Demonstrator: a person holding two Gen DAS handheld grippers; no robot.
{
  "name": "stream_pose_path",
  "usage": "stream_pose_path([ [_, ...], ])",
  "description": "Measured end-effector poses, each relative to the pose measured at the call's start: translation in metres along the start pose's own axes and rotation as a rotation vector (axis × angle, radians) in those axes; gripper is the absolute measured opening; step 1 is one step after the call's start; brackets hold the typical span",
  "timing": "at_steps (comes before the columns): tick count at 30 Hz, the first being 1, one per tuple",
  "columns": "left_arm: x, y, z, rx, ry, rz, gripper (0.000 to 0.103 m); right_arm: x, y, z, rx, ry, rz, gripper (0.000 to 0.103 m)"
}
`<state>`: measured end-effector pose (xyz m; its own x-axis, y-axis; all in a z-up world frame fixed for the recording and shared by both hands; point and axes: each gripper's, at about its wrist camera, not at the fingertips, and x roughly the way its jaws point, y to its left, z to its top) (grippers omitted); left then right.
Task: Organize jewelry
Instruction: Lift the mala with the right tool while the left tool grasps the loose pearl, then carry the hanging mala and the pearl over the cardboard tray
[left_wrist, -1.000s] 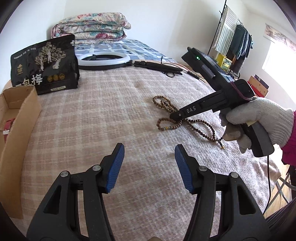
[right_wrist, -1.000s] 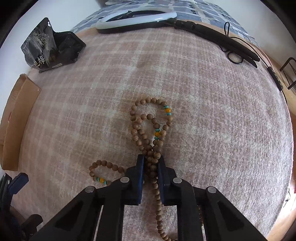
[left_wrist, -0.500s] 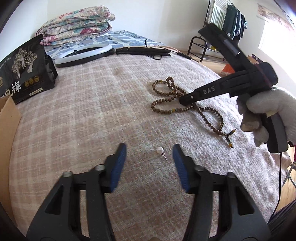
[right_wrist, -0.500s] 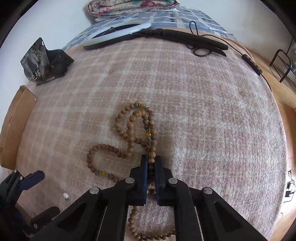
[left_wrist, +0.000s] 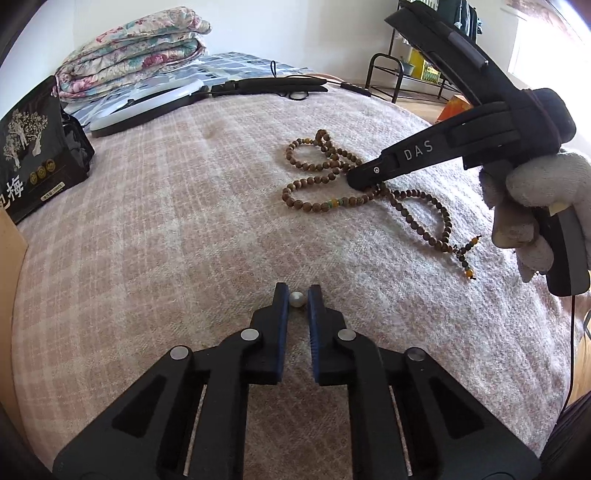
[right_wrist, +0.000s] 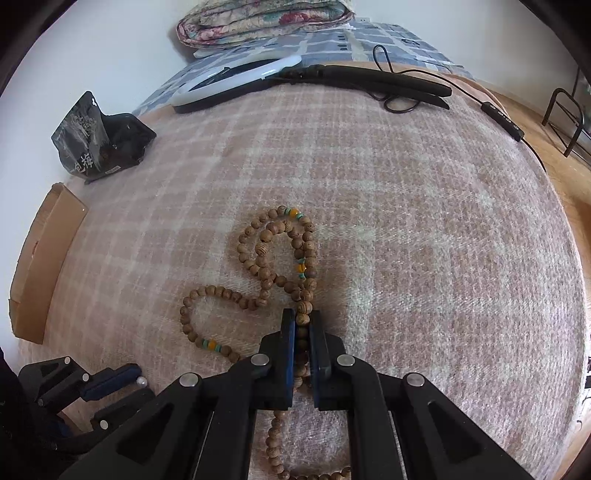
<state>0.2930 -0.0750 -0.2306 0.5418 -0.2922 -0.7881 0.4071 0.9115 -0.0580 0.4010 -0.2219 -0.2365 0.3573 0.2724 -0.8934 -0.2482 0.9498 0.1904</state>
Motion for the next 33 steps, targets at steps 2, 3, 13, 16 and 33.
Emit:
stream_pose_path([
  [2,-0.001,0.0,0.0,-0.005,-0.007,-0.007,0.008,-0.001,0.0,0.0,0.012,-0.005,0.019,0.004],
  [3,-0.002,0.002,0.0,-0.012,-0.009,-0.013,0.008,-0.002,0.001,0.0,0.016,-0.007,0.023,0.004],
  [13,-0.018,0.005,-0.001,-0.028,-0.045,-0.007,0.008,-0.014,0.012,0.005,0.02,-0.045,0.053,0.004],
  [16,-0.025,0.007,0.001,-0.029,-0.058,-0.005,0.008,-0.021,0.016,0.006,0.014,-0.062,0.059,0.004],
  [33,-0.1,0.024,0.014,-0.074,-0.163,0.01,0.008,-0.088,0.04,0.01,0.013,-0.187,0.1,0.004],
])
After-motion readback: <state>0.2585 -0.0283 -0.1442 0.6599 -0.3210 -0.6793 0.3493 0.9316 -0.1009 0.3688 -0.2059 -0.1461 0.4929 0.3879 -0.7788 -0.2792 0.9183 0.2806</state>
